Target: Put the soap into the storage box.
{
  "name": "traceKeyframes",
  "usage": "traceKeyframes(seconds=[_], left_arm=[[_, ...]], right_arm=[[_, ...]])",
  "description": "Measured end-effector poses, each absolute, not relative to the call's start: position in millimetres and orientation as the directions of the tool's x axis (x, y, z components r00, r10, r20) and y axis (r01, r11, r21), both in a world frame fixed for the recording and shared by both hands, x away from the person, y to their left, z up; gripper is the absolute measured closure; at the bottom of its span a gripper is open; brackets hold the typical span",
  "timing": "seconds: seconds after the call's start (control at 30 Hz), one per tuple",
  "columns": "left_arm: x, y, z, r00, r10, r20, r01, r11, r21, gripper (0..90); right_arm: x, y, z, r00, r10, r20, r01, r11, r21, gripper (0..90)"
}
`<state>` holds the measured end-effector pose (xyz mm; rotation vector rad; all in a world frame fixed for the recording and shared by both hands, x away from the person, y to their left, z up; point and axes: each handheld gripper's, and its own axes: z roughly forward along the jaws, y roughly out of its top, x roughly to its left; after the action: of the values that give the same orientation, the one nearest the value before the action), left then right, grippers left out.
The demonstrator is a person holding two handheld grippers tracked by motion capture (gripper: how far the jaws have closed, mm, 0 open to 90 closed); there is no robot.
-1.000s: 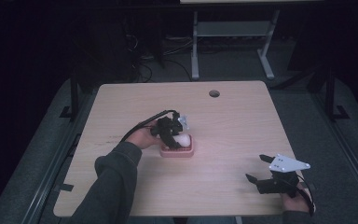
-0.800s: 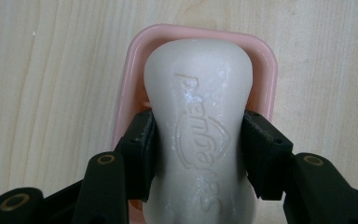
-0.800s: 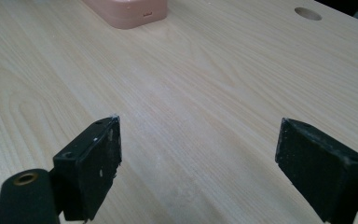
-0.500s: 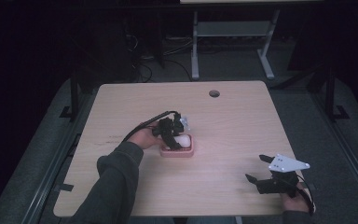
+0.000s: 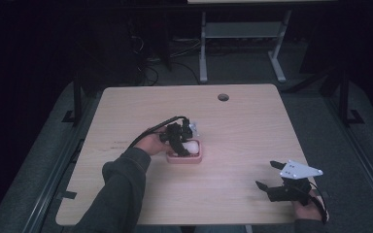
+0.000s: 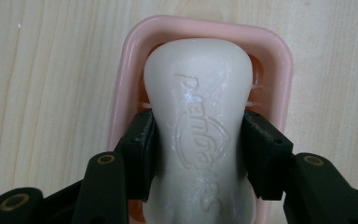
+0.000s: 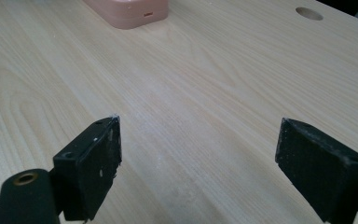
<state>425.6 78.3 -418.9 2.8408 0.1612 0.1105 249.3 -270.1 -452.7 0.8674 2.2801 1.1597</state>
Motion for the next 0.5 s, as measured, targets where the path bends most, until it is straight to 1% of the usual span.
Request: traceKeyframes(seconds=[0.03, 0.1, 0.33, 0.43, 0.5], left_arm=[[426.2, 78.4, -418.9, 0.991, 0.125, 0.056, 0.103, -0.95, 0.296, 49.4], [426.6, 78.5, -419.0, 0.99, 0.128, 0.061, 0.104, -0.949, 0.296, 49.4], [427.4, 79.1, -419.1, 0.99, 0.135, 0.052, 0.114, -0.948, 0.296, 49.3], [426.8, 78.5, -419.1, 0.99, 0.131, 0.057, 0.108, -0.95, 0.293, 49.3], [426.2, 78.3, -419.4, 0.989, 0.135, 0.057, 0.113, -0.95, 0.29, 49.2]], right_arm=[[249.9, -270.8, -452.8, -0.71, 0.695, -0.111, 0.326, 0.464, 0.824, 13.6], [249.1, -269.7, -452.6, -0.707, 0.701, -0.092, 0.336, 0.448, 0.829, 13.6], [249.7, -270.7, -452.7, -0.709, 0.697, -0.106, 0.329, 0.46, 0.825, 13.6], [249.2, -269.8, -452.6, -0.708, 0.7, -0.093, 0.335, 0.449, 0.828, 13.6], [249.9, -270.5, -452.7, -0.711, 0.695, -0.109, 0.326, 0.463, 0.825, 13.6]])
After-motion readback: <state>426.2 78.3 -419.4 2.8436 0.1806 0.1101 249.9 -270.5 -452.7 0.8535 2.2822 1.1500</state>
